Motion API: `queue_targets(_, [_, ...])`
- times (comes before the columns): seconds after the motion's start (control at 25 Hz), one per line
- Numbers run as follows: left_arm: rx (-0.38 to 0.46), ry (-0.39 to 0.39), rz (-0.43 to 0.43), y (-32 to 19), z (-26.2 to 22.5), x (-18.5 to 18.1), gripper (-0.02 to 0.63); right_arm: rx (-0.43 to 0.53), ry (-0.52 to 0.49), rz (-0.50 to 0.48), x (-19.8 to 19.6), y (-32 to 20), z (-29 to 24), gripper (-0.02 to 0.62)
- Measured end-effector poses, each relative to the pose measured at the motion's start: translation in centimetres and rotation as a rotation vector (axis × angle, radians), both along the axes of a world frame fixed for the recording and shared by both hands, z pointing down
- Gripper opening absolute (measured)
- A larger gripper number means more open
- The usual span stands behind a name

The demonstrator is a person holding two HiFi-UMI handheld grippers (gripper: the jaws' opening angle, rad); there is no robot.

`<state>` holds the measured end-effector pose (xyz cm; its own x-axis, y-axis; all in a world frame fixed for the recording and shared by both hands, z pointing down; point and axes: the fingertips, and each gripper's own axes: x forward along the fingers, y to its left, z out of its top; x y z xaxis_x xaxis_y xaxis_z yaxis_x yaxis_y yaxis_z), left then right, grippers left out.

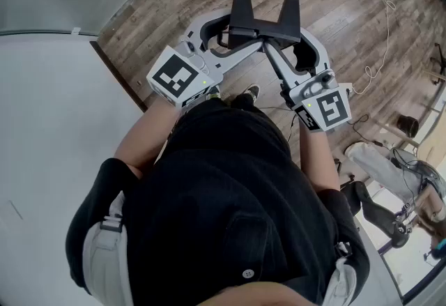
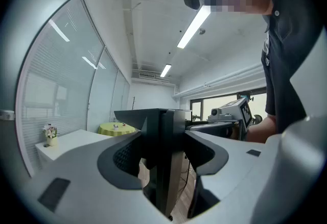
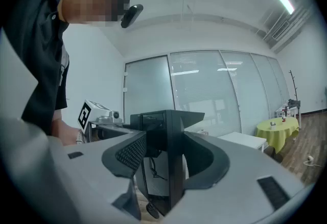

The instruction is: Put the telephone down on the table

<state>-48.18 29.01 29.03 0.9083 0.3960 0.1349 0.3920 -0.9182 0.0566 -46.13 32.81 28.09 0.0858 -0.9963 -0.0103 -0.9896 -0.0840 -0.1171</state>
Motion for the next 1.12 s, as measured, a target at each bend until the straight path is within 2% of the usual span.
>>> queue_targets(0.28, [0.007, 0.015, -0.003, 0.7, 0.4, 0.9, 0.258, -0.001, -0.007, -0.003, 0.8, 0.7, 0.5, 0.243])
queue_targets(0.56, [0.016, -0.003, 0.001, 2.5, 1.6, 2.1, 0.258, -0.008, -0.038, -0.005, 2.1, 2.4, 1.8, 0.244])
queue_targets(1.12, [0.043, 0.009, -0.024, 6.9, 1.4, 5.8, 0.258, 0.012, -0.014, -0.037, 5.9, 6.8, 1.5, 0.244])
